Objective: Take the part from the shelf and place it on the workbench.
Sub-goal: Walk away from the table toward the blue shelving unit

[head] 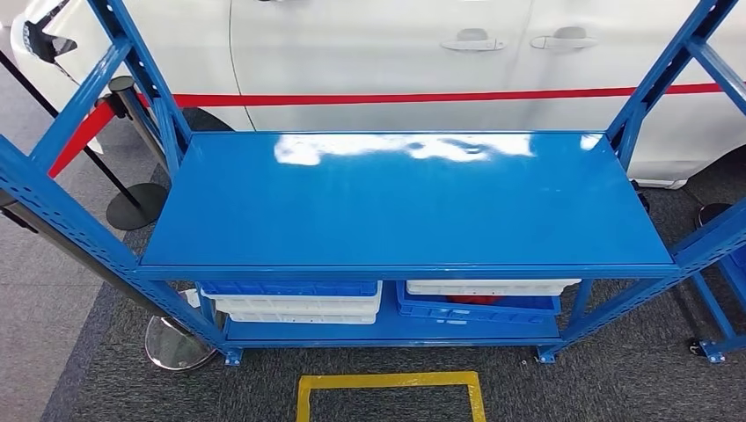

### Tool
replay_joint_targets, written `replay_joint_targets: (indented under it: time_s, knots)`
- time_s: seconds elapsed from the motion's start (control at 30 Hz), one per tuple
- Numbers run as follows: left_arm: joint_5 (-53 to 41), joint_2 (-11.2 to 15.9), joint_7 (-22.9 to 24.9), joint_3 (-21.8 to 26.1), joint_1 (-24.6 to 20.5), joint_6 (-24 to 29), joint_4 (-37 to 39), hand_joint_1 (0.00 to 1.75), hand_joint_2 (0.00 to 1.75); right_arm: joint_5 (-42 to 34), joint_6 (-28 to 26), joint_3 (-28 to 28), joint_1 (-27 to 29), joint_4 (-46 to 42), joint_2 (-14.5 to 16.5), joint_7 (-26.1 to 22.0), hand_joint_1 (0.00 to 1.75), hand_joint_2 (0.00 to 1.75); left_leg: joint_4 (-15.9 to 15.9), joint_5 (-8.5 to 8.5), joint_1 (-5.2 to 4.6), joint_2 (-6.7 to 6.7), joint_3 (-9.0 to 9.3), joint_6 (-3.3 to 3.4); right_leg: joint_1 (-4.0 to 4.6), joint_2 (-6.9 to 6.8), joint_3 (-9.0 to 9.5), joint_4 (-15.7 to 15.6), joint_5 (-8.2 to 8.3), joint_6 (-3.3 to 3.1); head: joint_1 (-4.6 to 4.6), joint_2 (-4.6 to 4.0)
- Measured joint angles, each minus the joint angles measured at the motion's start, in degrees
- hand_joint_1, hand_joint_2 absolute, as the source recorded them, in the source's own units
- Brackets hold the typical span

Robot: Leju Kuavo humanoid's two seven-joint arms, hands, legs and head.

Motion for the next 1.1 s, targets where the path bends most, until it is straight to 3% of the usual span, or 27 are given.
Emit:
replay_joint_targets:
  time_s: [0.07,0.1,0.17,0.2,0.23,0.27,0.3,0.33,0.4,0.43,0.57,0.63,0.7,0.73,0.77,0.8,0.87,0.93,1.0,1.1]
  knots:
    - [-0.32,-0.01,0.31,-0.22,0.05,-0.01,0.00,0.00,0.00,0.16,-0.03,0.00,-0.02,0.01,0.15,0.01,0.00,0.00,-0.87,0.62,0.33,0.15,0.35,0.59,0.05,-0.02,-0.24,0.95,-0.91,0.28,0.07,0.00]
    - [-0.51,-0.01,0.44,-0.34,0.05,-0.01,0.00,0.00,0.00,0.22,-0.04,0.00,-0.03,0.01,0.17,0.01,0.00,0.00,-1.32,0.91,0.53,0.23,0.48,0.86,0.11,-0.02,-1.02,2.77,-2.23,0.35,0.19,0.00]
    - [-0.89,-0.01,0.61,-0.56,0.11,-0.01,0.00,0.00,0.00,0.29,-0.05,0.00,-0.03,0.02,0.19,0.00,0.00,0.00,-1.52,1.09,0.56,0.34,0.38,1.06,0.09,-0.02,-4.37,9.79,-6.03,0.46,0.38,0.00]
    - [-1.00,-0.01,0.68,-0.62,0.14,0.01,0.00,0.00,0.00,0.31,-0.05,0.00,-0.02,0.02,0.19,-0.01,0.00,0.00,-1.47,1.10,0.54,0.35,0.27,1.08,0.08,-0.03,-6.15,13.40,-7.39,0.54,0.44,0.00]
    - [-1.08,-0.01,0.73,-0.67,0.18,0.02,0.00,0.00,0.00,0.32,-0.05,0.00,0.00,0.02,0.19,-0.01,0.00,0.00,-1.41,1.10,0.55,0.36,0.21,1.07,0.03,-0.03,-7.28,15.67,-7.68,0.62,0.44,0.00]
    - [-1.09,-0.01,0.77,-0.72,0.23,0.04,0.00,0.00,0.00,0.32,-0.05,0.00,0.01,0.01,0.19,-0.01,0.00,0.00,-1.33,1.09,0.59,0.35,0.19,1.02,-0.04,-0.04,-7.32,15.66,-6.66,0.69,0.43,0.00]
    - [-1.10,-0.01,0.79,-0.78,0.27,0.05,0.00,0.00,0.00,0.33,-0.05,0.00,0.01,0.01,0.19,-0.01,0.00,0.00,-1.20,1.03,0.68,0.32,0.19,0.90,-0.16,-0.05,-6.27,13.41,-4.67,0.75,0.44,0.00]
    - [-1.10,-0.01,0.79,-0.85,0.30,0.05,0.00,0.00,0.00,0.33,-0.05,0.00,0.01,0.01,0.19,-0.01,0.00,0.00,-0.95,0.91,0.78,0.28,0.18,0.68,-0.30,-0.06,-4.48,9.57,-2.43,0.78,0.45,0.00]
    - [-1.10,0.01,0.80,-0.94,0.33,0.05,0.00,0.00,0.00,0.35,-0.05,0.00,-0.02,0.04,0.21,-0.01,0.00,0.00,-0.30,0.61,0.80,0.19,-0.20,-0.09,-0.19,0.04,-1.39,3.27,0.04,0.53,0.52,0.00]
    - [-1.11,0.02,0.81,-0.97,0.32,0.04,0.00,0.00,0.00,0.38,-0.06,0.00,-0.07,0.05,0.25,-0.03,0.00,0.00,0.03,0.52,0.74,0.16,-0.38,-0.50,-0.06,0.12,-0.81,1.84,0.17,0.21,0.54,0.00]
    - [-1.43,0.09,0.85,-1.22,0.31,-0.31,0.00,0.00,0.00,0.44,-0.07,0.00,-0.25,0.06,0.41,-0.10,0.00,0.00,1.20,-0.18,0.89,0.12,-1.07,-2.06,0.09,0.08,-1.52,1.33,0.48,-1.53,0.30,0.00]
    - [-1.61,0.14,0.87,-1.41,0.34,-0.46,0.00,0.00,0.00,0.44,-0.07,0.00,-0.29,0.06,0.48,-0.10,0.00,0.00,5.57,-3.68,1.13,0.15,-2.86,-2.71,0.05,-0.19,-2.05,1.15,1.03,-2.35,-0.02,0.00]
    - [-1.64,0.14,0.89,-1.53,0.35,-0.51,0.00,0.00,0.00,0.44,-0.05,0.00,-0.28,0.06,0.50,-0.11,0.00,0.00,12.97,-7.86,1.27,0.16,-5.58,-3.13,0.23,-0.40,-2.80,1.22,1.49,-2.74,-0.24,0.00]
    - [-1.65,0.14,0.90,-1.57,0.35,-0.52,0.00,0.00,0.00,0.44,-0.04,0.00,-0.28,0.06,0.51,-0.12,0.00,0.00,15.56,-8.80,1.31,0.16,-6.33,-3.22,0.32,-0.48,-3.17,1.28,1.72,-2.81,-0.23,0.00]
    - [-1.66,0.14,0.91,-1.61,0.36,-0.52,0.00,0.00,0.00,0.44,-0.04,0.00,-0.28,0.06,0.52,-0.12,0.00,0.00,16.09,-8.54,1.32,0.16,-6.08,-3.19,0.39,-0.52,-3.49,1.34,1.94,-2.79,-0.25,0.00]
    - [-1.66,0.15,0.92,-1.64,0.37,-0.52,0.00,0.00,0.00,0.44,-0.04,0.00,-0.28,0.06,0.52,-0.12,0.00,0.00,14.27,-7.24,1.32,0.16,-4.71,-3.05,0.46,-0.52,-3.74,1.39,2.14,-2.75,-0.24,0.00]
    - [-1.68,0.20,0.93,-1.71,0.33,-0.52,0.00,0.00,0.00,0.44,-0.05,0.00,-0.29,0.06,0.60,-0.15,0.00,0.00,5.99,-3.89,1.19,0.14,0.23,-2.31,0.60,-0.48,-4.06,1.43,2.54,-2.56,-0.24,0.00]
    - [-1.76,0.32,0.95,-1.79,0.28,-0.52,0.00,0.00,0.00,0.44,-0.05,0.00,-0.30,0.06,0.76,-0.21,0.00,0.00,-0.26,-2.27,0.85,0.11,3.62,-1.65,0.63,-0.48,-4.28,1.35,3.08,-2.01,-0.21,0.00]
    - [-1.96,0.40,0.97,-1.86,0.31,-0.52,0.00,0.00,0.00,0.47,-0.05,0.00,-0.32,0.06,0.88,-0.26,0.00,0.00,-1.56,-1.78,0.49,0.09,3.83,-1.27,0.47,-0.50,-4.47,1.01,3.84,-1.21,-0.26,0.00]
    - [-2.22,0.40,1.01,-1.92,0.33,-0.52,0.00,0.00,0.00,0.52,-0.07,0.00,-0.33,0.06,0.97,-0.30,0.00,0.00,-2.94,-0.39,1.04,0.20,3.60,-0.50,0.54,-0.47,-4.62,0.73,4.14,-0.38,-0.23,0.00]
